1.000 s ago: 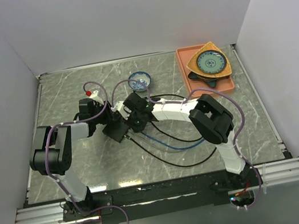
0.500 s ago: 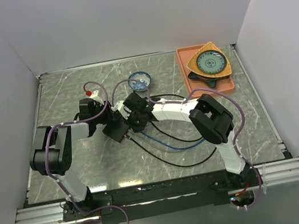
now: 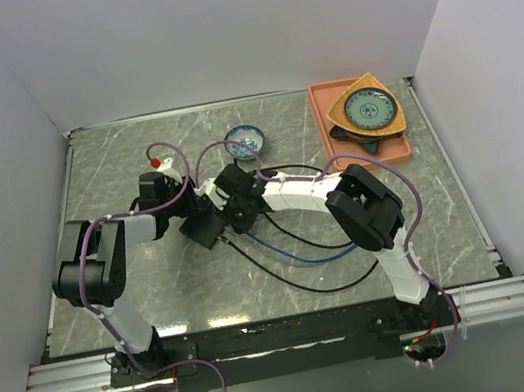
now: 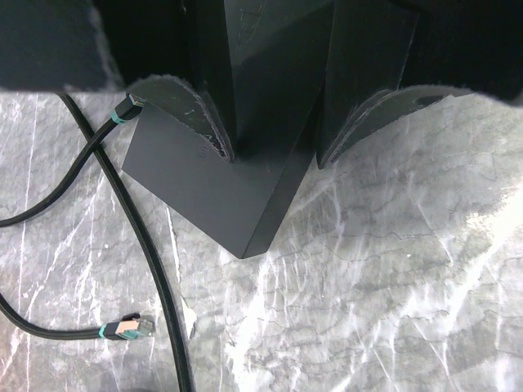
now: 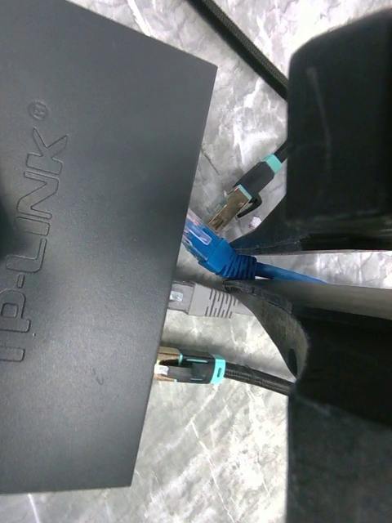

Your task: Insert the plug into the switch port

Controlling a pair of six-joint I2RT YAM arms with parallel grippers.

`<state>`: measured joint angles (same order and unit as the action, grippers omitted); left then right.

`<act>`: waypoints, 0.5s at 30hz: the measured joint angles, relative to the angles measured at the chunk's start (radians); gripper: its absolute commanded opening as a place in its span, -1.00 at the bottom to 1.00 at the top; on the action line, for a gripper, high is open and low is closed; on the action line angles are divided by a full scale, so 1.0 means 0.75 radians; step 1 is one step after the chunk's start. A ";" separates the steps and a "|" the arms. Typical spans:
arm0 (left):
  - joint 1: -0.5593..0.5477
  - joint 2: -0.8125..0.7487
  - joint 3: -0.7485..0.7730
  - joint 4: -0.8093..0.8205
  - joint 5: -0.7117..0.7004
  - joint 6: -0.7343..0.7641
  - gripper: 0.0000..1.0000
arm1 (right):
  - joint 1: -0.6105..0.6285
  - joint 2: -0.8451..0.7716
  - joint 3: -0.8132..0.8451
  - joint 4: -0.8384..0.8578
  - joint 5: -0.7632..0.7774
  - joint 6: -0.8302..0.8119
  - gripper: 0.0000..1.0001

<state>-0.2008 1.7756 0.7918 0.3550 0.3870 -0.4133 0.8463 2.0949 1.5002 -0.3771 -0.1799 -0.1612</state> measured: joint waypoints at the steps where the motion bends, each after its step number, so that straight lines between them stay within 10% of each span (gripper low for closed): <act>1: 0.000 0.000 0.001 0.001 -0.002 0.000 -0.44 | 0.000 0.006 0.007 -0.005 0.001 0.002 -1.00; 15: -0.003 -0.001 0.008 -0.007 -0.024 0.001 -0.30 | 0.000 0.040 0.074 -0.074 0.010 0.015 -0.80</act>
<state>-0.2028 1.7748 0.7975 0.3496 0.3691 -0.4129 0.8463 2.1246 1.5555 -0.4328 -0.1722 -0.1497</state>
